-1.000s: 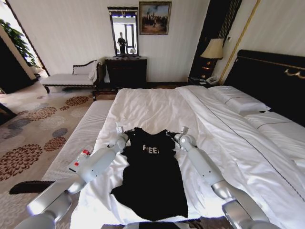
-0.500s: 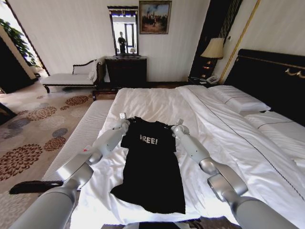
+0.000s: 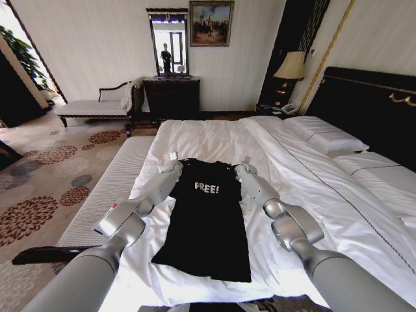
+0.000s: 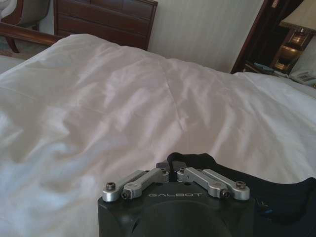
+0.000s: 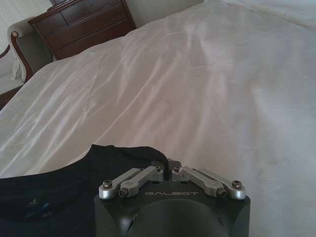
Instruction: Fold the clothes on the bed.
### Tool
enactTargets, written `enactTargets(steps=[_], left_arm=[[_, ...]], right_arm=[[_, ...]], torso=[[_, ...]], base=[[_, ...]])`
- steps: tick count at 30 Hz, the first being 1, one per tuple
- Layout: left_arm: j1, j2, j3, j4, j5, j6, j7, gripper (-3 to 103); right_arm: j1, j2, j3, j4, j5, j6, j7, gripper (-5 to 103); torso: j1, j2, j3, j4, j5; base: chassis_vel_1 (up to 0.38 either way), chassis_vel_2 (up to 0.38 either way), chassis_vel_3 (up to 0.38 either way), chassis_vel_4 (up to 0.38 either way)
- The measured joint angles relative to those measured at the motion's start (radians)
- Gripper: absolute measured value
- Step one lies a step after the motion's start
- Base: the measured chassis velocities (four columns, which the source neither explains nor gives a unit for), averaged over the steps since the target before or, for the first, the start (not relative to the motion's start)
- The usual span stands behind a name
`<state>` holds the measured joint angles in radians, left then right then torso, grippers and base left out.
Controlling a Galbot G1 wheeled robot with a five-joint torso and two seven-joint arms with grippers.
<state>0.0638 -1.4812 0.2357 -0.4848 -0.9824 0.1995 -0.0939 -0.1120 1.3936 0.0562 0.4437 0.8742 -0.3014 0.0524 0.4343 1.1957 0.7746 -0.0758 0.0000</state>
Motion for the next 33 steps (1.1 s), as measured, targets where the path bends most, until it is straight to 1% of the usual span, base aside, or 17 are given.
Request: enactTargets(steps=[3, 5, 7, 11, 13, 15, 16, 17, 18, 20, 21, 23, 24, 26, 28, 31, 33], left_arm=[[0.005, -0.002, -0.01, 0.012, 0.02, 0.003, -0.004, 10], [0.011, -0.001, -0.039, 0.017, 0.036, 0.008, -0.025, 20], [0.011, -0.001, -0.042, 0.017, 0.037, 0.009, -0.028, 26], [0.018, 0.023, -0.046, -0.032, 0.018, 0.02, -0.072, 42], [0.02, 0.028, -0.044, -0.041, 0.012, 0.022, -0.077, 47], [0.053, 0.082, -0.029, -0.138, -0.032, 0.031, -0.106, 58], [0.053, 0.082, -0.029, -0.138, -0.032, 0.031, -0.106, 58], [0.073, 0.11, -0.02, -0.192, -0.051, 0.034, -0.118, 64], [0.089, 0.131, -0.014, -0.228, -0.063, 0.035, -0.123, 64], [0.158, 0.24, 0.009, -0.407, -0.11, 0.037, -0.165, 74], [0.19, 0.284, 0.017, -0.481, -0.118, 0.035, -0.182, 80], [0.211, 0.309, 0.021, -0.524, -0.12, 0.03, -0.189, 80], [0.248, 0.349, 0.021, -0.589, -0.121, 0.021, -0.203, 85], [0.374, 0.433, -0.028, -0.762, -0.137, 0.01, -0.219, 96], [0.429, 0.463, -0.06, -0.822, -0.136, 0.007, -0.219, 98], [0.589, 0.542, -0.164, -0.971, -0.124, -0.005, -0.209, 100], [0.646, 0.567, -0.205, -1.017, -0.125, -0.01, -0.205, 101]], right_arm=[[-0.018, -0.007, -0.008, 0.013, 0.02, 0.028, -0.018, 14], [-0.026, -0.014, -0.018, 0.027, 0.036, 0.032, -0.02, 25], [-0.027, -0.017, -0.019, 0.029, 0.04, 0.032, -0.02, 25], [-0.042, -0.043, -0.012, 0.071, 0.089, 0.032, 0.016, 47], [-0.045, -0.046, -0.012, 0.08, 0.097, 0.031, 0.021, 47], [-0.088, -0.082, -0.017, 0.186, 0.158, 0.013, 0.061, 62], [-0.088, -0.082, -0.017, 0.186, 0.158, 0.013, 0.061, 62], [-0.113, -0.105, -0.019, 0.239, 0.181, 0.004, 0.075, 62], [-0.127, -0.117, -0.02, 0.267, 0.193, -0.001, 0.082, 68], [-0.221, -0.185, -0.002, 0.418, 0.259, -0.033, 0.123, 79], [-0.271, -0.216, 0.018, 0.485, 0.278, -0.045, 0.136, 84], [-0.302, -0.237, 0.032, 0.528, 0.288, -0.05, 0.14, 84], [-0.355, -0.275, 0.054, 0.595, 0.302, -0.06, 0.147, 90], [-0.477, -0.353, 0.125, 0.76, 0.337, -0.081, 0.157, 98], [-0.527, -0.373, 0.156, 0.821, 0.351, -0.087, 0.161, 100], [-0.671, -0.404, 0.243, 0.949, 0.361, -0.095, 0.16, 100], [-0.723, -0.409, 0.271, 0.98, 0.363, -0.096, 0.159, 100]], torso=[[0.0, 0.0, 0.0, -0.0007, 0.0], [0.0, 0.0, 0.0, 0.0002, 0.0001], [0.0, 0.0, 0.0, 0.0003, 0.0001], [0.0, 0.0, 0.0, -0.0005, -0.0001], [0.0, 0.0, 0.0, -0.0005, -0.0001], [0.0, 0.0, 0.0, -0.0002, 0.0], [0.0, 0.0, 0.0, -0.0002, 0.0], [0.0, 0.0, 0.0, 0.0004, 0.0003], [0.0, 0.0, 0.0, -0.0001, 0.0], [0.0, 0.0, 0.0, -0.0001, -0.0001], [0.0, 0.0, 0.0, 0.0009, 0.0005], [0.0, 0.0, 0.0, 0.0012, 0.0005], [0.0, 0.0, 0.0, 0.0005, 0.0005], [0.0, 0.0, 0.0, -0.0013, -0.001], [0.0, 0.0, 0.0, -0.0016, -0.0009], [0.0, 0.0, 0.0, 0.0005, 0.0001], [0.0, 0.0, 0.0, 0.0003, 0.0002]], base=[[0.0, 0.0, 0.0, 0.0], [0.0, 0.0, 0.0, 0.0], [0.0, 0.0, 0.0, 0.0], [0.0, 0.0, 0.0, 0.0], [0.0, 0.0, 0.0, 0.0], [0.0, 0.0, 0.0, 0.0], [0.0, 0.0, 0.0, 0.0], [0.0, 0.0, 0.0, 0.0], [0.0, 0.0, 0.0, 0.0], [0.0, 0.0, 0.0, 0.0], [0.0, 0.0, 0.0, 0.0], [0.0, 0.0, 0.0, 0.0], [0.0, 0.0, 0.0, 0.0], [0.0, 0.0, 0.0, 0.0], [0.0, 0.0, 0.0, 0.0], [0.0, 0.0, 0.0, 0.0], [0.0, 0.0, 0.0, 0.0]])
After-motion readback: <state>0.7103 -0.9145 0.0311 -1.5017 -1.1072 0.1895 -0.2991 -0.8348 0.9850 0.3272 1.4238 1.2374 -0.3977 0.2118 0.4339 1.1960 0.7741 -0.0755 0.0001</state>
